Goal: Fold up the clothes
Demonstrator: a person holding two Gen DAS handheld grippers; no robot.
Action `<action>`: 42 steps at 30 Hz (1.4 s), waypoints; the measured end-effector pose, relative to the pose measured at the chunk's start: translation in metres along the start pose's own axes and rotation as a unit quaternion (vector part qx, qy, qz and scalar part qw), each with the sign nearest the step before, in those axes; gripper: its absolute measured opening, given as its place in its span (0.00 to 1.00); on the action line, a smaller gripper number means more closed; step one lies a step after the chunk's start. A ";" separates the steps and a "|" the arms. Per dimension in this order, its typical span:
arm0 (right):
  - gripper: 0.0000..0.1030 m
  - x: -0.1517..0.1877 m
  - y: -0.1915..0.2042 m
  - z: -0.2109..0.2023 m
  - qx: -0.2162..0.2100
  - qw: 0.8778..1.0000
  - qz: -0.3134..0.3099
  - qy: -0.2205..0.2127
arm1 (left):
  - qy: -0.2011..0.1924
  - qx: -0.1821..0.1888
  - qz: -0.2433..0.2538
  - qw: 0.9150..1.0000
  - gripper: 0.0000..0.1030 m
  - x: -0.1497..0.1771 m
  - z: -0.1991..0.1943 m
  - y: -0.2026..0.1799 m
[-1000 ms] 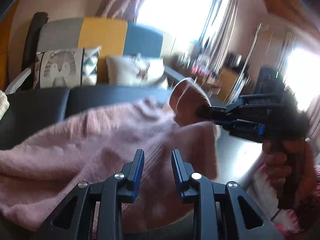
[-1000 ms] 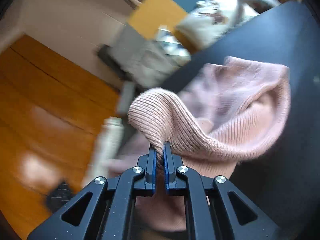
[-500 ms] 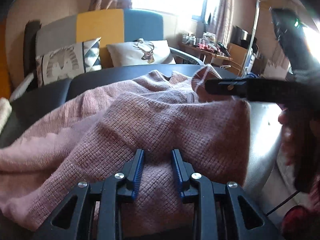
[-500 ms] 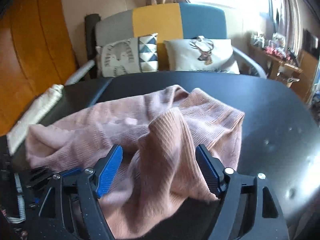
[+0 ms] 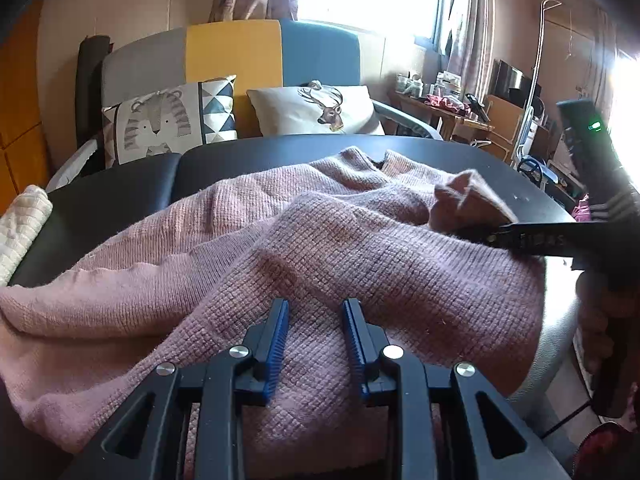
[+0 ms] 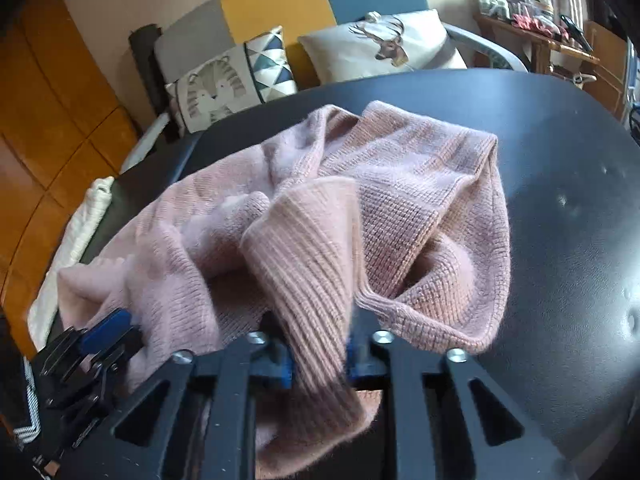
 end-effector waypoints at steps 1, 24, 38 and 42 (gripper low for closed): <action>0.16 -0.001 0.000 -0.003 -0.006 1.000 0.006 -0.005 | 0.000 -0.004 0.003 1.000 0.27 0.000 0.001 -0.001; 0.15 -0.035 0.036 -0.051 -0.062 0.995 0.027 -0.079 | -0.023 0.156 0.064 0.985 0.11 -0.012 -0.031 -0.059; 0.14 -0.115 0.076 -0.126 -0.123 0.975 -0.005 -0.186 | -0.172 0.138 -0.040 0.975 0.06 -0.119 -0.112 0.010; 0.14 -0.149 0.101 -0.153 -0.147 0.964 -0.027 -0.218 | -0.213 0.143 -0.056 0.965 0.06 -0.155 -0.138 0.030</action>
Point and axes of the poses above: each gripper's, at about its wrist camera, not at the fingertips, and z roughly the way its jaws point, y to its left, x to its underside, the point moved 2 cm from there along z, roughly the way its jaws point, and after that the axes turned 10 degrees about -y, right-handed, at the moved point
